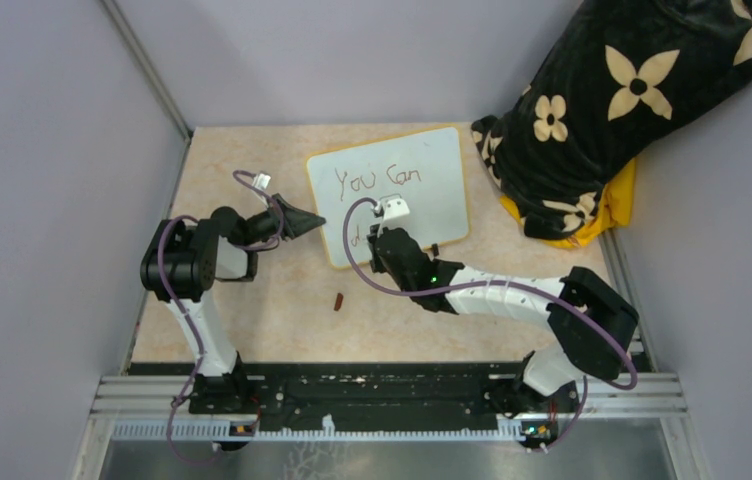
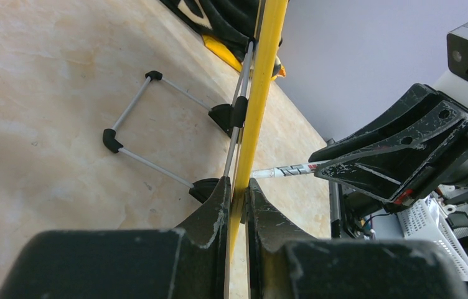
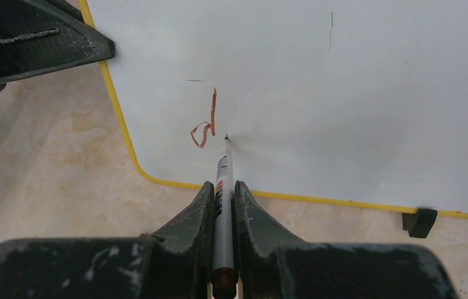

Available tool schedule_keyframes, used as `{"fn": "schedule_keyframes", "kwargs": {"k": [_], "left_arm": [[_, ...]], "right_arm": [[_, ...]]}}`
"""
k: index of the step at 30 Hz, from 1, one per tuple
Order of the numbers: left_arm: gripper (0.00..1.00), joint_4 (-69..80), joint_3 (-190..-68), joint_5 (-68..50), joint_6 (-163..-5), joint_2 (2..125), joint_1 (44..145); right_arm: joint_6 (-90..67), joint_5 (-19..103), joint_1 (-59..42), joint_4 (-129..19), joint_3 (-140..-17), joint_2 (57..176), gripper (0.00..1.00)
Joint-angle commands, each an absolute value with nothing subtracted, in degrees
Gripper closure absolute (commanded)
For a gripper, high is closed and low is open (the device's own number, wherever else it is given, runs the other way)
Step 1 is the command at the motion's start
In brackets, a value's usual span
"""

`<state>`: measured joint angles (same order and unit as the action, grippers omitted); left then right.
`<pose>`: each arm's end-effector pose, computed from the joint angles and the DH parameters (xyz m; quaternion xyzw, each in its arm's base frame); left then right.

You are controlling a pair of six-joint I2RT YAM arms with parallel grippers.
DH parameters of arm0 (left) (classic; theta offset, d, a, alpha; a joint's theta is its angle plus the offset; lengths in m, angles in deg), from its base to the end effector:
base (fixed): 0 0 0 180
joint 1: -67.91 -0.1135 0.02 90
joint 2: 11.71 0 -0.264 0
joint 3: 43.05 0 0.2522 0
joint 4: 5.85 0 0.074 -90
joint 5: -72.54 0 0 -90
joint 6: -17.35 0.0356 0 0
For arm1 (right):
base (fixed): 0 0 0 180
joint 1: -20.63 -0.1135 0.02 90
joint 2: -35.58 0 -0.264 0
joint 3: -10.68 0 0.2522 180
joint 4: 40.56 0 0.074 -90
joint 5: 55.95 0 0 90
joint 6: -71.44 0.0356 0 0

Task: Write a sentence on the whiteboard

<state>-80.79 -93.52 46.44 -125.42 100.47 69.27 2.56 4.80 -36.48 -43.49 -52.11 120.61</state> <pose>0.3256 -0.0397 0.1564 0.1452 0.6547 -0.5952 0.4428 0.1914 0.2640 0.2364 -0.1236 0.8187 0.1618 0.5369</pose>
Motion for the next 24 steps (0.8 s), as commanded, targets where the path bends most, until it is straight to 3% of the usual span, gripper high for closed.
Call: {"fn": "schedule_keyframes", "kwargs": {"k": [1,24], "left_arm": [[1.0,-93.84,-92.93,47.9,-125.21,101.93,70.46],[1.0,-93.58,-92.85,48.13,-124.94,101.93,70.61]], "right_arm": [[3.27,3.78,-35.72,-43.31,-51.44,120.27,1.0],[2.3,1.8,-32.38,-44.3,-52.87,118.42,1.0]]}}
